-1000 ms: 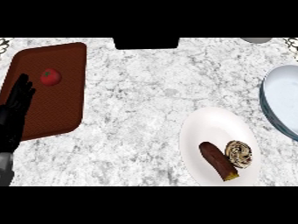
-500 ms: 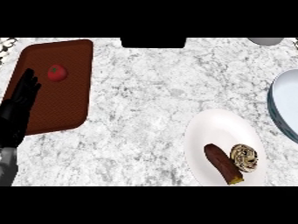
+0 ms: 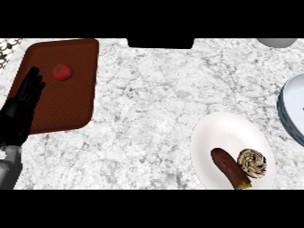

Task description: Pick the cupcake from the plate and place it in the bowl

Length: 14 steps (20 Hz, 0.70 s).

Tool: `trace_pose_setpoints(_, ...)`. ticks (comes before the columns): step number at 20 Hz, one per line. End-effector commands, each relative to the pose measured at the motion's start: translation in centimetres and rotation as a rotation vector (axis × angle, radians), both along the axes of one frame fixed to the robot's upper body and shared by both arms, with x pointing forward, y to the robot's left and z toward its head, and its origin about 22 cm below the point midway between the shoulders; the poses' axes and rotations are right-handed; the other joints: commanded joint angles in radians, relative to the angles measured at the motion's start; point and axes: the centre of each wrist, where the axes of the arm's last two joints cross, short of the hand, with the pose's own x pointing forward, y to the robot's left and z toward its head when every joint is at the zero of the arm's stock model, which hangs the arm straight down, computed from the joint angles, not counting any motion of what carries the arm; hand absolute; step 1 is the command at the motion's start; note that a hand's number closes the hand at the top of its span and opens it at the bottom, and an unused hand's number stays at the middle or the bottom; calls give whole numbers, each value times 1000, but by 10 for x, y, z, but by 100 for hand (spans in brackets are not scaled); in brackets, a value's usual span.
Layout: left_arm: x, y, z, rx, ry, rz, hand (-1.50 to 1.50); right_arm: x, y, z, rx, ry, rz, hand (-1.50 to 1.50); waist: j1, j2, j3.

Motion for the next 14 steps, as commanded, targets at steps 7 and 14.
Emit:
trace_pose_setpoints(7,-4,1,3,-15,20,9,0,41,27,-38,-67,322,75,-150,-15,-6,1)
trace_pose_setpoints(14,-13,4,3,6,10,21,0,53,46,-63,-132,355,86,-150,-25,-8,1)
